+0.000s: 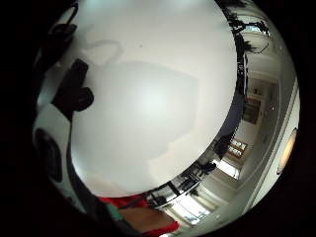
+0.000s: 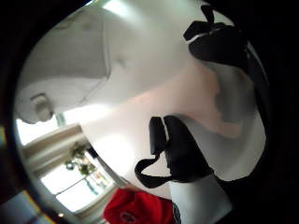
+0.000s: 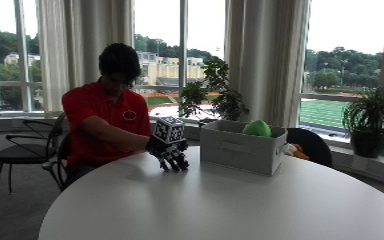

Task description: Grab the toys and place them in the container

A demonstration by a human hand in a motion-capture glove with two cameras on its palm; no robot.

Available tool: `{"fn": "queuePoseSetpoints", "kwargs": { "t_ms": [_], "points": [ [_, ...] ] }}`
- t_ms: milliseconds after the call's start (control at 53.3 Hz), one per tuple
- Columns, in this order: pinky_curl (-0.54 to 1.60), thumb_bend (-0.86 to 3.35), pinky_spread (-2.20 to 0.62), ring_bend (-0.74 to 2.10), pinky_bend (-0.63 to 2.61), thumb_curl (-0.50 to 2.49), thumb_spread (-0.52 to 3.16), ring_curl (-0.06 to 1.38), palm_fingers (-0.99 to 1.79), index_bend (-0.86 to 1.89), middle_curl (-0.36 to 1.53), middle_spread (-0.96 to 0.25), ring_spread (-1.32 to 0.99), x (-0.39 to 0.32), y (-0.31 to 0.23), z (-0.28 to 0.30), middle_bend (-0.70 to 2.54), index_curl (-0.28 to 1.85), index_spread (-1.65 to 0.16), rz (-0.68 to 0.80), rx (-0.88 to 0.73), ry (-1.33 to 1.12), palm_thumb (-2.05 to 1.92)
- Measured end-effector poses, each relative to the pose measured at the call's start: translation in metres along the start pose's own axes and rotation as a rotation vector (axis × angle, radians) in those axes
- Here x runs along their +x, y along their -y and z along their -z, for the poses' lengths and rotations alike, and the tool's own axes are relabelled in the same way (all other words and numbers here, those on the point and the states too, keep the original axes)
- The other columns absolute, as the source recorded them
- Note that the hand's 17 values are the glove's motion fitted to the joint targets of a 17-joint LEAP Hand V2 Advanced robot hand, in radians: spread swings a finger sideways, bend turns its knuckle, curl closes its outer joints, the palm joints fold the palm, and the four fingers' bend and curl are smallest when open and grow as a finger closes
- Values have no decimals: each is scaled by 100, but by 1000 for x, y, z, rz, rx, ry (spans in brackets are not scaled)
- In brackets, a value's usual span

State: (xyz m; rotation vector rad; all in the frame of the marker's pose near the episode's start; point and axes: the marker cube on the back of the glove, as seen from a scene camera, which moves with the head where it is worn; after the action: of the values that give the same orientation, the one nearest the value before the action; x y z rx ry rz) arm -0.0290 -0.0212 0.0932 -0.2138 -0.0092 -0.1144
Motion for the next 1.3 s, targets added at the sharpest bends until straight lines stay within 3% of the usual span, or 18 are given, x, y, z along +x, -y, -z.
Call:
{"fn": "queuePoseSetpoints", "kwargs": {
  "t_ms": [1295],
  "points": [
    [35, -1, -26, 37, 88, 30, 130, 34, 38, 19, 33, -31, -51, -1, 1, 1, 18, 44, -46, -21, 1, 10, 7]
  ]
}}
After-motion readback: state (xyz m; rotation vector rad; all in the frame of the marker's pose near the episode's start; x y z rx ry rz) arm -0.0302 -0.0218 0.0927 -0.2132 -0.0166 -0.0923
